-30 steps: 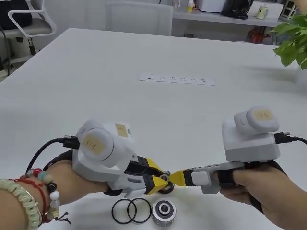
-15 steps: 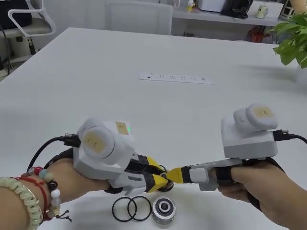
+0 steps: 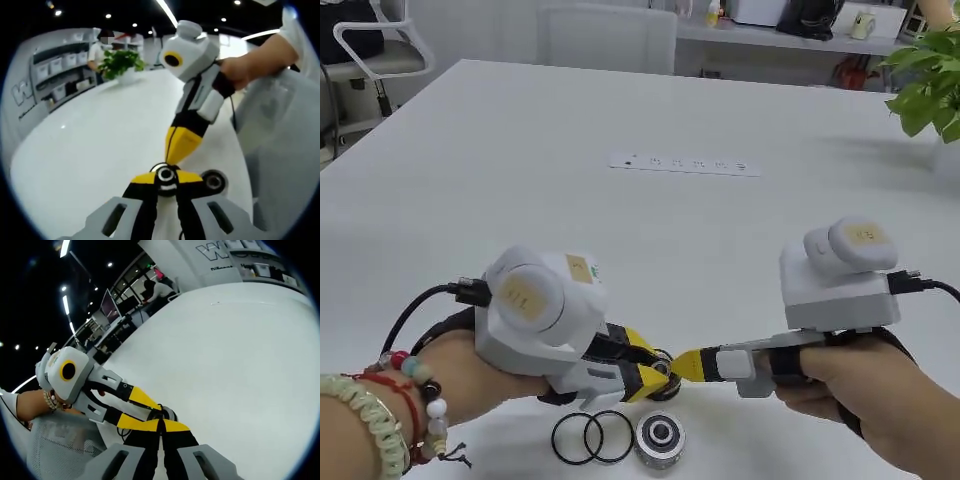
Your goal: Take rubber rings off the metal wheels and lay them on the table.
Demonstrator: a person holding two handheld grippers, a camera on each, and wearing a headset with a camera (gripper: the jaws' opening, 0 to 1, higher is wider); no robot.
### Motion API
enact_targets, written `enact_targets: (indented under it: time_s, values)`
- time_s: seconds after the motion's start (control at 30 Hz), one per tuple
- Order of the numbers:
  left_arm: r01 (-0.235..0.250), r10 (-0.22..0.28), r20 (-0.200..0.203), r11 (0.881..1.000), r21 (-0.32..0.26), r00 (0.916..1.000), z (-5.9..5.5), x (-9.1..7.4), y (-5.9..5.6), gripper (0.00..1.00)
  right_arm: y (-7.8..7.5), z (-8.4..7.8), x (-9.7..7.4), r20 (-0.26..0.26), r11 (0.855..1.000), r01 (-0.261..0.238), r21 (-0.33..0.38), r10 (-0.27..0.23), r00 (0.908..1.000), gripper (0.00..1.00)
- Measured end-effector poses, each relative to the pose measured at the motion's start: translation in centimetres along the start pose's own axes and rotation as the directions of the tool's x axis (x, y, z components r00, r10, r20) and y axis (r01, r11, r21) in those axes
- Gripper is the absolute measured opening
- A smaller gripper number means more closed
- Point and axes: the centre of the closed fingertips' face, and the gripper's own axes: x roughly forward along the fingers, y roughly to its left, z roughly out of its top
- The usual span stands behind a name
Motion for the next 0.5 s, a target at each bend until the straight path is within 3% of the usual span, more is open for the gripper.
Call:
enact_targets:
  time_s: [0.2,0.5]
  values:
    - [-0.001,0.001,-0.01,0.999,0.034,1.0,0.3,-0.2,0.1,0.16,-0.1,0.1,0.0,0.002,1.0,-0.001,0.005,0.001,1.0,0.0]
    - [-0.013,0.012,0.035,0.999,0.03,0.9993,2.4,-1.4,0.5,0.22,0.2,0.6,-0.3,0.026,1.0,0.0,0.021,0.0,0.9997,0.0]
